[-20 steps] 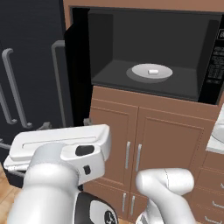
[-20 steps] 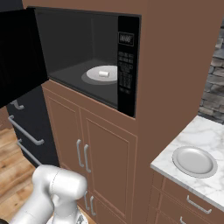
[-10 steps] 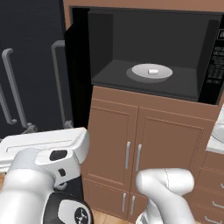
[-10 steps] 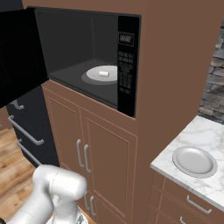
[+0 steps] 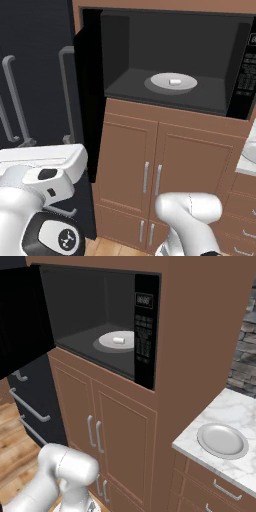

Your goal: Pick the marshmallow from the counter and place it in the microwave. Then turn on the microwave.

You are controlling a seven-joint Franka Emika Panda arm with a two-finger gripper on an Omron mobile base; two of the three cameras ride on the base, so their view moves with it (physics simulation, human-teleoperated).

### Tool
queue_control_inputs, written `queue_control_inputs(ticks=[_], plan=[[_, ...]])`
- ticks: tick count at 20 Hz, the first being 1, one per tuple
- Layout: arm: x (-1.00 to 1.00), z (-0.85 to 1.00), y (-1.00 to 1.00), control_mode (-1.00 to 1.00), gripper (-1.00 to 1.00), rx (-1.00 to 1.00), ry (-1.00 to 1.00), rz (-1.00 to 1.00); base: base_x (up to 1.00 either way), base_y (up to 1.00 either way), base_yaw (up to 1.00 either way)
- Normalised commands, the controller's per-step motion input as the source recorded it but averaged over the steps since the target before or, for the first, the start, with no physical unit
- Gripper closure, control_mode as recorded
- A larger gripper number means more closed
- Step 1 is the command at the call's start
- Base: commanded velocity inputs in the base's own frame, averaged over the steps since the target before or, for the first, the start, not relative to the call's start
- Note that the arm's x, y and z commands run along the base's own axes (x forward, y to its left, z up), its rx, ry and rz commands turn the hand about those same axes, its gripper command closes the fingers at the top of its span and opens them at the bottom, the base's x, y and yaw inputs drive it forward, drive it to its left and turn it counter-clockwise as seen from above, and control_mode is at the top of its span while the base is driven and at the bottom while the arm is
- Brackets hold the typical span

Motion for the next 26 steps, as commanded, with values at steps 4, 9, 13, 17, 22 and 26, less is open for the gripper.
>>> queue_control_inputs(ticks=[4, 9, 13, 17, 22, 26], plan=[[0.38, -0.06, 0.17, -1.0, -1.0, 0.0, -0.04, -0.09, 0.0, 0.0, 0.0], [0.36, -0.09, 0.23, -1.0, -1.0, 0.0, -0.02, -0.06, 0.0, 0.0, 0.0], [0.39, -0.04, 0.22, -1.0, -1.0, -0.01, 0.0, -0.02, 0.0, 0.0, 0.0], [0.38, -0.01, 0.14, -1.0, -1.0, 0.0, 0.0, 0.0, 0.0, 0.0, 0.0], [0.26, -0.04, 0.0, -1.0, -1.0, 0.0, 0.0, 0.0, 0.0, 0.0, 0.0], [0.1, -0.08, 0.0, -1.0, -1.0, 0.0, 0.0, 0.0, 0.0, 0.0, 0.0]])
